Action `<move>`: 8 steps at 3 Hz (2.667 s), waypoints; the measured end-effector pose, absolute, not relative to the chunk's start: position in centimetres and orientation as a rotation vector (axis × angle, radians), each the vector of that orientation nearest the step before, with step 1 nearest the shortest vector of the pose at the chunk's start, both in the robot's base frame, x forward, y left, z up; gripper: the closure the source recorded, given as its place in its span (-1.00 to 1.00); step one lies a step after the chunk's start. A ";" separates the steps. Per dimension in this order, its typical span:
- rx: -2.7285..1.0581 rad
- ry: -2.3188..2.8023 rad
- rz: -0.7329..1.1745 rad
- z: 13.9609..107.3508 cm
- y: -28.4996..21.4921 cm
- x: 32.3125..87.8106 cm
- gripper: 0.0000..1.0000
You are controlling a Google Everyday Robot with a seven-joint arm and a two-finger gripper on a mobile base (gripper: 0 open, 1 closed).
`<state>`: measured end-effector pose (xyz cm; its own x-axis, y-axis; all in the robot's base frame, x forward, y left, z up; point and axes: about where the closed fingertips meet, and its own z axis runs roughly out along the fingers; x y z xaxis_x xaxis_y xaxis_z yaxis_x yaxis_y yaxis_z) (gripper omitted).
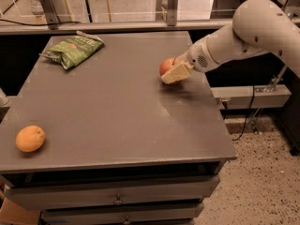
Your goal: Move apple near orange
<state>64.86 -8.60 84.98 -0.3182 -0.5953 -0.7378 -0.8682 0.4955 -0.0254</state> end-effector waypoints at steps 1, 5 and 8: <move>-1.211 2.008 0.538 87.0 -8.6 63.0 0.72; -1.337 1.875 0.810 90.4 -3.7 56.2 1.00; -1.593 1.584 0.958 90.2 13.5 45.9 1.00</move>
Offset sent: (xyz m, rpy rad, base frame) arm -0.1179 0.0305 0.0890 0.1528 0.0893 0.2573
